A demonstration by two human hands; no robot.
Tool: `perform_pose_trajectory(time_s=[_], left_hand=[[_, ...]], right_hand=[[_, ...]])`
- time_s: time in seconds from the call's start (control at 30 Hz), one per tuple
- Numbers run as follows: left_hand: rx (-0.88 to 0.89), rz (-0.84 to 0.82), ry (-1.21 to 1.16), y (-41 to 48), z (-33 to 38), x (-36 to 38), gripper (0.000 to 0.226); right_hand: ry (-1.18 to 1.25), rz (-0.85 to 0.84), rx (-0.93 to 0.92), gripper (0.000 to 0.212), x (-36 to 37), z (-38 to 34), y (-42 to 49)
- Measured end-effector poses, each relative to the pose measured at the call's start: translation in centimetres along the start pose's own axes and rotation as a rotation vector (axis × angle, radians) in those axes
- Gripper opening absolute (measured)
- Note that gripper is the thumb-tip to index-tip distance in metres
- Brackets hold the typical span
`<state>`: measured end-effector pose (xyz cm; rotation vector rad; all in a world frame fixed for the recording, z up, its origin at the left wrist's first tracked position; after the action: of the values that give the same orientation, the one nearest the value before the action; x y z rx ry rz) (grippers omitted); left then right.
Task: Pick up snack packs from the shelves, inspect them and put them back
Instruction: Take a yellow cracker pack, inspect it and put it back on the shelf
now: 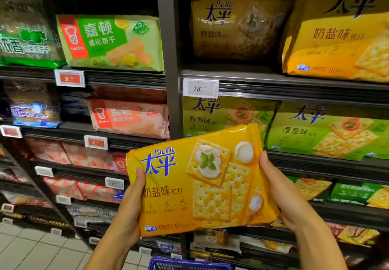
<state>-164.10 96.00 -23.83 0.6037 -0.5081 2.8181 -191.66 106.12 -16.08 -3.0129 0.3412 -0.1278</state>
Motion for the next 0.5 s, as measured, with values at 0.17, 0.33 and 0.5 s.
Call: perform_pose_trajectory(time_s=[0.17, 0.33, 0.5], left_hand=[[-0.003, 0.009, 0.023, -0.4, -0.8, -0.5, 0.060], [-0.037, 0.038, 0.038, -0.7, -2.0, -1.3, 0.057], [-0.078, 0.043, 0.071, -1.2, -2.5, -2.1, 0.056]], right_hand=[[-0.278, 0.095, -0.055, 0.048, -1.2, 1.0, 0.8], [-0.202, 0.140, -0.034, 0.047, -1.4, 3.4, 1.0], [-0.158, 0.165, 0.023, 0.049, -1.4, 5.8, 1.1]])
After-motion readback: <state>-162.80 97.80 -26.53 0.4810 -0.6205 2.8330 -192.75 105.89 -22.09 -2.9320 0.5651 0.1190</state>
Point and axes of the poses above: each hand's wrist, its own y-axis towards the middle knuckle, its own x-axis out of the palm, z = x × y, the point moved 5 cm from there along y, towards the middle knuckle
